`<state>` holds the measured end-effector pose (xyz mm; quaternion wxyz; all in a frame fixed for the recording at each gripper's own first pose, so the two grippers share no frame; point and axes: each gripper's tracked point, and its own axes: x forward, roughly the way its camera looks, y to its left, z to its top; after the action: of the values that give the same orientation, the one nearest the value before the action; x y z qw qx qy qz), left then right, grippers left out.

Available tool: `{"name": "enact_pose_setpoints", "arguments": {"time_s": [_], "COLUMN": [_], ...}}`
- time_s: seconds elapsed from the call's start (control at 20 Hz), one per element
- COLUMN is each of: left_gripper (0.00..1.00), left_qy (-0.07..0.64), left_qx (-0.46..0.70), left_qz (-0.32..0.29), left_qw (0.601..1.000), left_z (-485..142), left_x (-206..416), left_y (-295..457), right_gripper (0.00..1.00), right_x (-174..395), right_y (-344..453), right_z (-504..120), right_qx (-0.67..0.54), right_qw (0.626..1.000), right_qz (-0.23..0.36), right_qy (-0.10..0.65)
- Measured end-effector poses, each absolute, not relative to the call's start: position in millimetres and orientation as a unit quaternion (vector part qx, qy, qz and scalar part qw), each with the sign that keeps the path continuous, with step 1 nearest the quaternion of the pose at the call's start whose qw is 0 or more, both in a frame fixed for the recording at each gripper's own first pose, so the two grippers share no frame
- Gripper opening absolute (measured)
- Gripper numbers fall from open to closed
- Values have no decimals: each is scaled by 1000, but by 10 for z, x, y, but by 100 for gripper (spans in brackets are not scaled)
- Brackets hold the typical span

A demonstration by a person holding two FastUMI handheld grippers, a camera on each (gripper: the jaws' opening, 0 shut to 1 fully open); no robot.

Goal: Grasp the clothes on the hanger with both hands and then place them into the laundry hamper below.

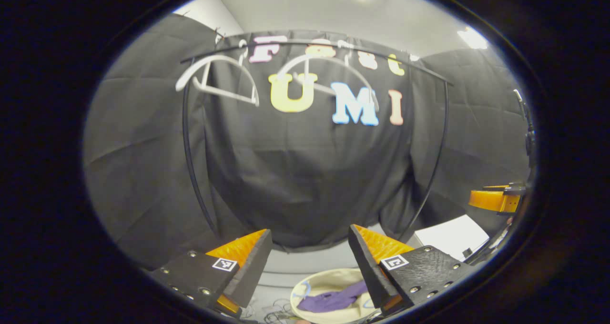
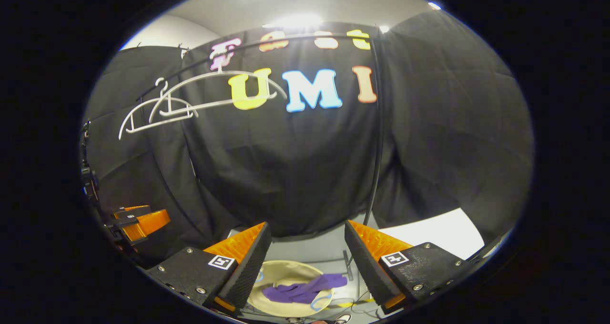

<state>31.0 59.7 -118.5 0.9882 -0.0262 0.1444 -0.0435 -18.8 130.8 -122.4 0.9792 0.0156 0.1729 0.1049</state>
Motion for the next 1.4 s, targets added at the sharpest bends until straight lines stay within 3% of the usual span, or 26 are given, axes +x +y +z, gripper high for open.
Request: {"name": "enact_pose_setpoints", "arguments": {"time_s": [0.4, 0.45, 0.5, 0.6, 0.75, 0.8, 0.85, 0.9, 1.4], "left_gripper": [99, 99, 99, 99, 99, 99, 99, 99, 93], "left_qy": [34, 27, 20, 8, -11, -19, -24, -27, -33], "left_qx": [-71, -74, -75, -75, -84, -90, -96, -99, -88], "left_qz": [5, 9, 15, 26, 45, 47, 49, 52, 94], "left_qw": [997, 997, 997, 997, 995, 995, 994, 993, 991], "left_z": [353, 468, 576, 724, 908, 960, 989, 1006, 1042], "left_x": [225, 229, 222, 113, 46, 29, 6, -15, -137], "left_y": [699, 654, 613, 526, 428, 389, 346, 310, 271], "right_gripper": [91, 100, 95, 90, 91, 95, 91, 95, 95], "right_x": [45, 75, 92, 66, 95, 108, 114, 121, 89], "right_y": [637, 514, 402, 221, -34, -120, -209, -286, -724], "right_z": [-103, 0, 84, 229, 361, 377, 373, 355, 255], "right_qx": [24, 19, 14, 8, 10, 13, 14, 16, 46], "right_qw": [996, 997, 998, 998, 998, 998, 998, 998, 997], "right_qz": [77, 70, 65, 62, 61, 62, 63, 62, 45], "right_qy": [29, 16, 5, -13, -26, -29, -29, -27, -30]}}
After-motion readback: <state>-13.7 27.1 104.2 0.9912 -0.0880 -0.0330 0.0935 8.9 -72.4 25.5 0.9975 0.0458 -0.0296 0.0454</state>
